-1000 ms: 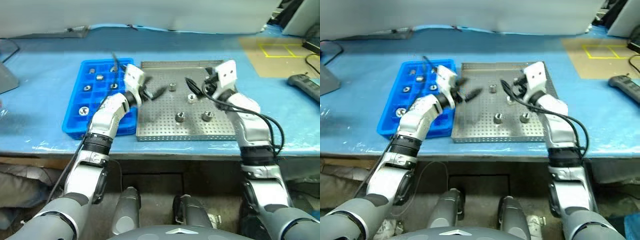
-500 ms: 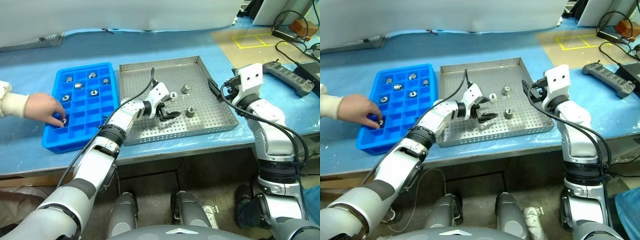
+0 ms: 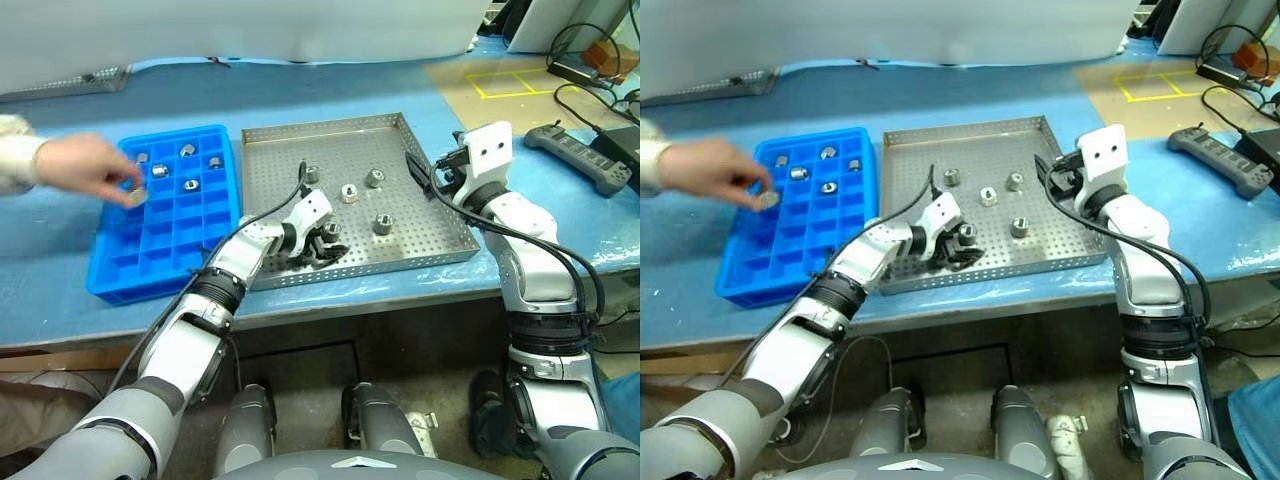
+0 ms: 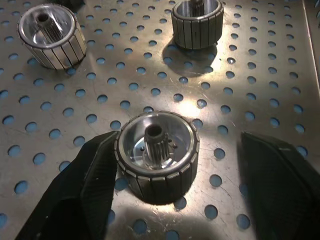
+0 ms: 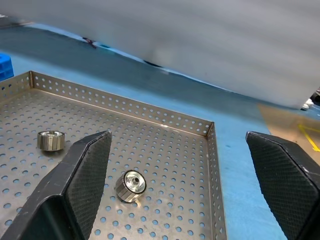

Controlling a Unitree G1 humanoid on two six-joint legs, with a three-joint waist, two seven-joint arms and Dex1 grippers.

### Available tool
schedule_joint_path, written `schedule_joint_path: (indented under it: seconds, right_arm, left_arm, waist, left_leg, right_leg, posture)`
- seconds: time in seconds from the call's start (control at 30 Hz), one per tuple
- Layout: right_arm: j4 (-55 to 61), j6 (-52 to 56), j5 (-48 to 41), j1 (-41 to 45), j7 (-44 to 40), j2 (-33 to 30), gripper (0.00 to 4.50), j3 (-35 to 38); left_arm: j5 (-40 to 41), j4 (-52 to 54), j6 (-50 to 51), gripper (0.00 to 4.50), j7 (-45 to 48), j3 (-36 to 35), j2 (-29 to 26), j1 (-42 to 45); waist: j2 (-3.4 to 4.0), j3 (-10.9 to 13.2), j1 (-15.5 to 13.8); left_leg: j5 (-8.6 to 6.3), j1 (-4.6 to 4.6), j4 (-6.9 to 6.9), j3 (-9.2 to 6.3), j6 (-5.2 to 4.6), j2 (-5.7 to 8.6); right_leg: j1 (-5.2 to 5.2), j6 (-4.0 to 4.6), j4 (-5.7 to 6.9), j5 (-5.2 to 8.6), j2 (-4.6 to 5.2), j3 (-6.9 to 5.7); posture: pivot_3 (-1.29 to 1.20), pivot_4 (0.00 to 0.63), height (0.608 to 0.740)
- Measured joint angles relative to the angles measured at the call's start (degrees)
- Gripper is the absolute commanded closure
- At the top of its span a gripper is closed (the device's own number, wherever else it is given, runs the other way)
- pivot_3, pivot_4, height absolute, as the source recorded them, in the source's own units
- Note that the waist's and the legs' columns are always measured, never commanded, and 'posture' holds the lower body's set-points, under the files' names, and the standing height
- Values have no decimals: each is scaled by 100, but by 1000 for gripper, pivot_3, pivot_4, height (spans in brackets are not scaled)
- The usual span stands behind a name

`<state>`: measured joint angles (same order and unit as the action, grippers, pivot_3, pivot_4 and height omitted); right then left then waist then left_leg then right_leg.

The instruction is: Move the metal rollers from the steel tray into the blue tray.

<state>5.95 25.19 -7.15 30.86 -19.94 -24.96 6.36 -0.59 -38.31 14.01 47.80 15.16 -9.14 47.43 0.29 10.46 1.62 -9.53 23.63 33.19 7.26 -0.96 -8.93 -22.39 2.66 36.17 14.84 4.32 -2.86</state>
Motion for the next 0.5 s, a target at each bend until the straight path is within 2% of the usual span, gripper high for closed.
schedule_joint_path:
  seconds: [0.13,0.3,0.5]
  right_arm:
    - [-101,-96,1,1,1,18,0,-48]
    - [-267,-221,1,49,0,103,0,-134]
    - [-792,-514,27,437,-117,320,0,-394]
  left_arm:
    - [-59,15,14,2781,-299,-35,1,0]
    - [194,206,182,2791,-852,-583,147,0]
    - [654,1094,617,2791,-1512,-1239,320,-204]
  waist:
    - [0,0,-32]
    - [0,0,-70]
    - [0,0,-96]
  left_leg:
    - [1,1,0,0,-1,0]
    - [1,2,0,0,-1,0]
    - [0,9,-1,-1,-2,-2]
  right_leg:
    - [0,2,-4,-1,0,0]
    - [-1,3,-4,-2,0,-1]
    - [-3,4,-11,-2,0,-7]
  posture:
    - [-254,150,740]
    - [-199,150,740]
    - [-89,150,740]
